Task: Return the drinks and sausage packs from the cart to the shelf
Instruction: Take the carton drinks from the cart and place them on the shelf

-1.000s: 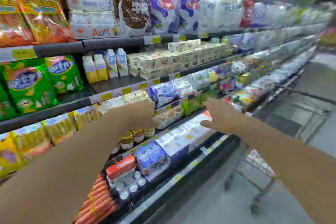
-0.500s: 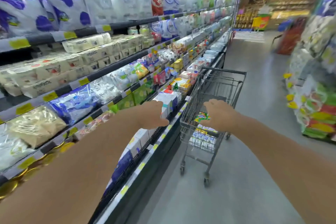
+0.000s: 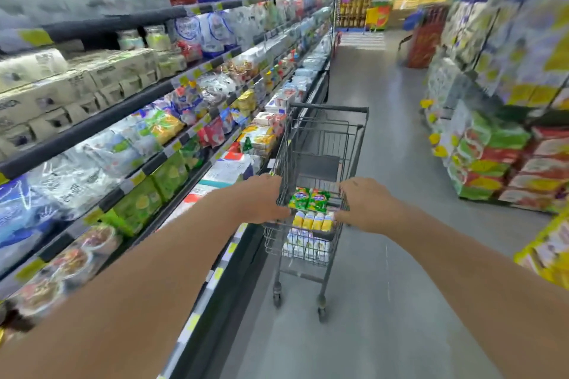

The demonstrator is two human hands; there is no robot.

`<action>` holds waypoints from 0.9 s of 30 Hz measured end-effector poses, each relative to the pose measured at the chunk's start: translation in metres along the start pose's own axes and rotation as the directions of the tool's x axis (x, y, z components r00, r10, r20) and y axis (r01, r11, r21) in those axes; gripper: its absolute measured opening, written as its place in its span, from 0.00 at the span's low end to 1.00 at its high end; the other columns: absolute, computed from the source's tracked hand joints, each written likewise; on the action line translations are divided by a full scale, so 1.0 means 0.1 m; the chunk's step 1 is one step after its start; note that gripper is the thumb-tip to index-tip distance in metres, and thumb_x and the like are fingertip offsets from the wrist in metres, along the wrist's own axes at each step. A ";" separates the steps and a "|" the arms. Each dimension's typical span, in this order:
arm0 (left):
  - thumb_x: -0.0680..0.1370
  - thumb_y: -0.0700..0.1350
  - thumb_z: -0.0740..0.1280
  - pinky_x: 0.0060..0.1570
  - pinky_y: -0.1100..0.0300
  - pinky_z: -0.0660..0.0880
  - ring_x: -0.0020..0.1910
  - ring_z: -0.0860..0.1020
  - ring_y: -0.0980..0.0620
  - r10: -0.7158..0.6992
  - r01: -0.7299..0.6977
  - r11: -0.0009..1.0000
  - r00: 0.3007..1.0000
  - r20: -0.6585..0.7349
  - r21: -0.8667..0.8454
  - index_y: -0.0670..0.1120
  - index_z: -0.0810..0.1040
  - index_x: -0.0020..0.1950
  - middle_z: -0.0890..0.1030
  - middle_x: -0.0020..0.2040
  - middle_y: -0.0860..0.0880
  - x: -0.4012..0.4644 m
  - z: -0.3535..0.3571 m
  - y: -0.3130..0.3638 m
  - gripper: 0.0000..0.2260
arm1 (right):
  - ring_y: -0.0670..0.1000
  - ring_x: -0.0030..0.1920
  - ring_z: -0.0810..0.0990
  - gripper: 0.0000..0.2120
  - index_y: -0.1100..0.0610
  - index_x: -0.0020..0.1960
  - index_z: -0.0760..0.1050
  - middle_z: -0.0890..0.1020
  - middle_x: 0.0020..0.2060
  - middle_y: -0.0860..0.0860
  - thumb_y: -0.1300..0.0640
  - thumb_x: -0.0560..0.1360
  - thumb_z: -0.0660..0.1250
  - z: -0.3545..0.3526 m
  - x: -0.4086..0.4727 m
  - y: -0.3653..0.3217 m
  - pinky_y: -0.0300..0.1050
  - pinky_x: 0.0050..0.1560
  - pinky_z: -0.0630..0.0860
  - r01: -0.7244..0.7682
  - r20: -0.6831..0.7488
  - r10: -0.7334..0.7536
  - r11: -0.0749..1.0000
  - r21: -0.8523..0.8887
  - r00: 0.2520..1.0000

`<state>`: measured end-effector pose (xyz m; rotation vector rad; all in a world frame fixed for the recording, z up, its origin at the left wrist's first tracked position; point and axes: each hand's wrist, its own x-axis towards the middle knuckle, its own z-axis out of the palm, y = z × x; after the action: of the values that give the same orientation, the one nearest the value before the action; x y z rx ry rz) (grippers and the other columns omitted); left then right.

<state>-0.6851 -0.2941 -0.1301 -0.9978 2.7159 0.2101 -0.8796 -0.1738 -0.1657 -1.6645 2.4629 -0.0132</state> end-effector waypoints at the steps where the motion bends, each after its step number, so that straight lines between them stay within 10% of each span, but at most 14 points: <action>1: 0.78 0.61 0.63 0.67 0.43 0.69 0.71 0.68 0.41 0.013 -0.013 1.000 1.000 -0.006 0.006 0.41 0.61 0.75 0.65 0.75 0.42 0.15 -0.02 -0.06 0.33 | 0.57 0.64 0.74 0.30 0.58 0.71 0.69 0.74 0.65 0.56 0.41 0.76 0.67 0.00 0.13 0.01 0.53 0.65 0.74 -0.014 0.003 0.014 1.000 -0.011 1.000; 27: 0.79 0.60 0.61 0.68 0.44 0.68 0.71 0.67 0.42 0.107 -0.084 0.991 0.966 0.237 -0.105 0.43 0.59 0.78 0.66 0.74 0.43 3.74 0.70 -0.58 0.33 | 0.56 0.63 0.74 0.23 0.58 0.67 0.70 0.74 0.63 0.55 0.47 0.77 0.66 0.98 3.12 1.02 0.53 0.63 0.74 -0.149 0.193 0.110 0.969 0.198 0.975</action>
<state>-0.9114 -0.5535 -0.3024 -0.8059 2.5514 0.4506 -1.0727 -0.4147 -0.3148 -1.3527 2.3377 -0.1001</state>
